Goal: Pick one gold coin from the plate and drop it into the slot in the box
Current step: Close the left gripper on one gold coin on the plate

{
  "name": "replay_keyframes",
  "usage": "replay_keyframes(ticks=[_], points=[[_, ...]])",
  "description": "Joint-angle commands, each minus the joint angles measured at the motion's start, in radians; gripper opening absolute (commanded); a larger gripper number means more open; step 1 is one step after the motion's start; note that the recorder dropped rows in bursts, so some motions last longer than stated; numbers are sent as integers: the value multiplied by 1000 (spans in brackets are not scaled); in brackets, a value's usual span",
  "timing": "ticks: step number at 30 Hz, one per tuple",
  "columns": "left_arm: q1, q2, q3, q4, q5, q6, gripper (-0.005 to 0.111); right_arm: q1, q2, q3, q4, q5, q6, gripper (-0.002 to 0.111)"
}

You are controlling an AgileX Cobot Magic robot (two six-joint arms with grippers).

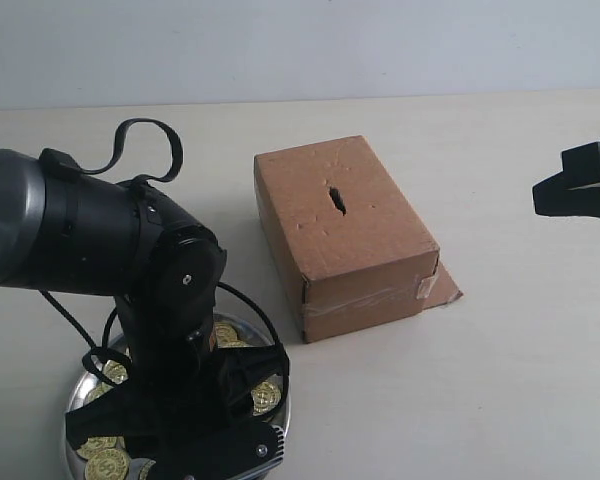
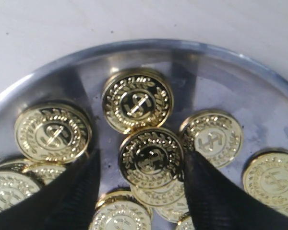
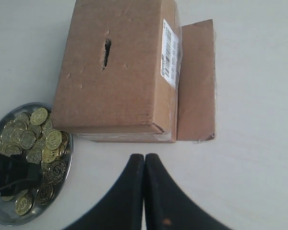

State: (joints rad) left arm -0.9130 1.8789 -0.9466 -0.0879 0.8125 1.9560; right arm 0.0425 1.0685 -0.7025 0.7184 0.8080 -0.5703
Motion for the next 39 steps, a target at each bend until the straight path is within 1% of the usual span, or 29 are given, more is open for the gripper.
replay_keyframes(ticks=[1,11,13,16,17,26,39], points=[[-8,13,2,-11,-1,-2,52,-7,2,-2,9,-2,-10,0],[-8,11,2,-11,-1,-1,52,-7,2,-2,9,-2,-10,0],[-8,11,2,-11,-1,2,48,-7,2,-2,9,-2,-10,0],[-8,11,2,-11,-1,2,38,-7,2,-2,9,-2,-10,0],[-8,11,2,-11,-1,2,36,-7,2,-2,9,-2,-10,0],[-8,7,2,-11,-1,2,36,-7,2,-2,9,-2,-10,0],[-8,-43,2,-11,-8,2,36,-7,2,-2,9,-2,-10,0]])
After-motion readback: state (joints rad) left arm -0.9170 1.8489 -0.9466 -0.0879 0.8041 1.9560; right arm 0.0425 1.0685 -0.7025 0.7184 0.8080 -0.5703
